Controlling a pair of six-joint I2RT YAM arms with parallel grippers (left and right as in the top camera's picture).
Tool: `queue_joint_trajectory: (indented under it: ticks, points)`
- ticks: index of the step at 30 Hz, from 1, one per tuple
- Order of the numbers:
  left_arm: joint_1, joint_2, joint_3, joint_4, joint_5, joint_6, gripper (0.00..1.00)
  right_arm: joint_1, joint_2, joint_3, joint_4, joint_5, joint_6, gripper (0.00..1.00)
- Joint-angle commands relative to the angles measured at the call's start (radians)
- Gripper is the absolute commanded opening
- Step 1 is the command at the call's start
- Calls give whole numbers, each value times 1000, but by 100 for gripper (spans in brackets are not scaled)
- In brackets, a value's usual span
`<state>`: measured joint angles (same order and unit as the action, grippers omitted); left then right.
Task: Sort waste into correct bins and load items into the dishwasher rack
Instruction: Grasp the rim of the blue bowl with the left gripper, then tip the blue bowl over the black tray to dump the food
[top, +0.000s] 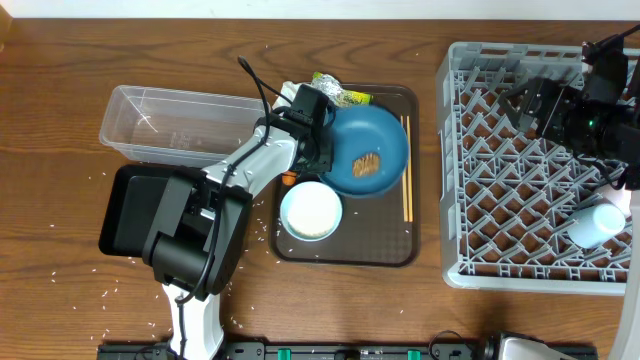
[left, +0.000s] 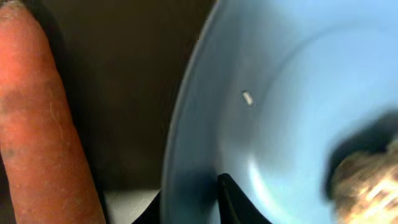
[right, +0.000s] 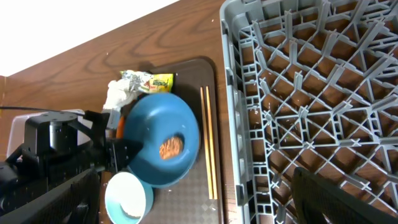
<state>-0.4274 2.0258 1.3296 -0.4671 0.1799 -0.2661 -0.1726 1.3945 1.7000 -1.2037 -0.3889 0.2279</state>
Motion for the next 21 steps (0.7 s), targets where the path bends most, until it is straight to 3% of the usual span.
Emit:
queue_joint_trajectory:
  ticks: [1,4,10,21]
  points:
    - [-2,20,-2,-2,-13,-2,19,10,5,-2,-2,1,10,91]
    - [-2,19,11,1,-13,-2,6,10,5,-2,-5,1,10,91]
    - [-2,-12,61,-36,-8,-1,6,10,5,-2,-5,1,10,91]
    - [2,-259,82,-107,-5,2,6,10,5,-2,-4,1,10,91]
